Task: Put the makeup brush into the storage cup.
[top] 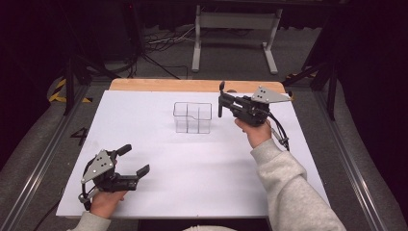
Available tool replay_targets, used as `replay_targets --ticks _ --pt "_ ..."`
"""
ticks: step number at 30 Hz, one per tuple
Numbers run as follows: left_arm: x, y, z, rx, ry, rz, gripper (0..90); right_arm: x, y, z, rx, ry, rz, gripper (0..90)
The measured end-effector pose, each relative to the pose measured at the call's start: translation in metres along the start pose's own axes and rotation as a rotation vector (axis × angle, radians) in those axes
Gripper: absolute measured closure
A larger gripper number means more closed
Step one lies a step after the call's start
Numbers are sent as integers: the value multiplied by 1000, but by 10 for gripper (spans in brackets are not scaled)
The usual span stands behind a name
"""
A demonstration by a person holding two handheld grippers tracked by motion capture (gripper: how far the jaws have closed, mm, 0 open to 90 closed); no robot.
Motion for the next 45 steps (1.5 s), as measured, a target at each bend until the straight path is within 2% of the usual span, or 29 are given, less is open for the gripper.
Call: replay_targets --ticks 8,12,22,25,27,28,45 --pt "-1 0 0 3 -4 2 49 17 -6 7 -10 -18 -4 772" --pt "-1 0 0 2 -4 -2 49 25 -4 7 -16 -17 13 772" --pt "-1 1 1 4 -2 0 49 38 -4 8 -13 -11 4 772" --pt "-1 1 1 2 -1 2 49 41 -1 5 -17 2 6 772" --pt "0 2 1 -2 -2 2 50 44 5 1 -37 22 14 772" --pt "0 2 1 -2 -2 3 49 47 8 -2 -27 25 17 772" --pt "-1 3 2 -4 -3 5 49 58 34 -7 -5 28 53 771"
Point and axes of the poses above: each handheld gripper's, and its own axes: x roughly forward along the jaws, y roughly out of its underside, z roughly to its left, the point moved 9 cm from there along x, roughly forward along the jaws, and after that the axes turned 7 degrees about y, right-handed, at the moved point
